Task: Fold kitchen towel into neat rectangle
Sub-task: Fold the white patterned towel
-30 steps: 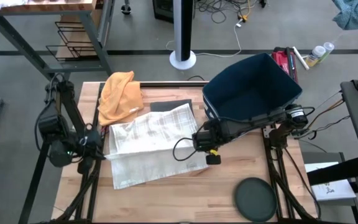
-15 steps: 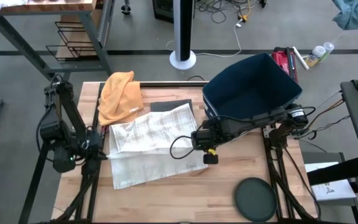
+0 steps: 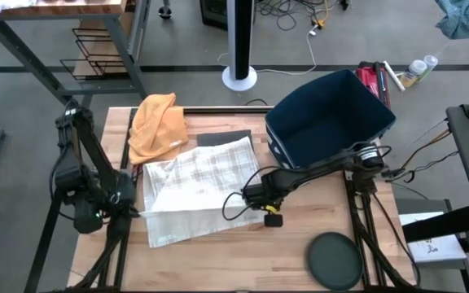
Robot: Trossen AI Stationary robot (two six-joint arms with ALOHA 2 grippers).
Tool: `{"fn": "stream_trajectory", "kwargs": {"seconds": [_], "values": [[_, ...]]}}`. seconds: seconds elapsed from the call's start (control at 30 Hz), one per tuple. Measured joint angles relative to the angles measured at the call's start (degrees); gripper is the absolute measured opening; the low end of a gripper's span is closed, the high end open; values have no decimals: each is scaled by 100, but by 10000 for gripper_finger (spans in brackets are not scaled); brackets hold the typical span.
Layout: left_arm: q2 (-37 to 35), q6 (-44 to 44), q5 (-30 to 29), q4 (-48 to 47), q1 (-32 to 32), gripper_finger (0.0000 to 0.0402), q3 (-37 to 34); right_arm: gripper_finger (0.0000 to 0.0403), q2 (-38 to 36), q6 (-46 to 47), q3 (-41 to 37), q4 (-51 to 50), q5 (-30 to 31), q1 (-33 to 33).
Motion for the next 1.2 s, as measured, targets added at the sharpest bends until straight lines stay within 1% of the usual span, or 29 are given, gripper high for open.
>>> {"fn": "stream_trajectory", "kwargs": {"seconds": [0.13, 0.27, 0.4, 0.53, 0.63, 0.73, 0.93, 1.0, 1.1, 1.2], "values": [[184, -130, 642, 6, 187, 2, -32, 0, 109, -74, 78, 121, -103, 56], [284, -95, 1057, 250, 432, 2, -335, 0, 98, -52, 113, 193, -204, 92], [321, 465, 1180, 1009, 735, 2, -797, 1, 98, -49, 96, 185, -238, 110], [322, 979, 1176, 1412, 994, 4, -985, 14, 118, -53, 86, 305, -238, 122], [315, 1202, 1170, 1507, 1108, 12, -1005, 29, 118, -50, 56, 456, -238, 146], [316, 1230, 1170, 1508, 1147, 21, -1008, 47, 118, -25, 50, 447, -233, 162], [335, 1138, 1273, 1507, 1152, 43, -984, 98, 118, 9, 50, 426, -212, 208], [332, 1035, 1292, 1458, 1152, 54, -892, 117, 118, 3, 50, 325, -188, 209], [340, 912, 1344, 1176, 1152, 76, -623, 144, 118, 2, 116, -94, -111, 207], [343, 807, 1293, 634, 1152, 99, -229, 166, 83, 0, 183, -522, 288, 209]]}}
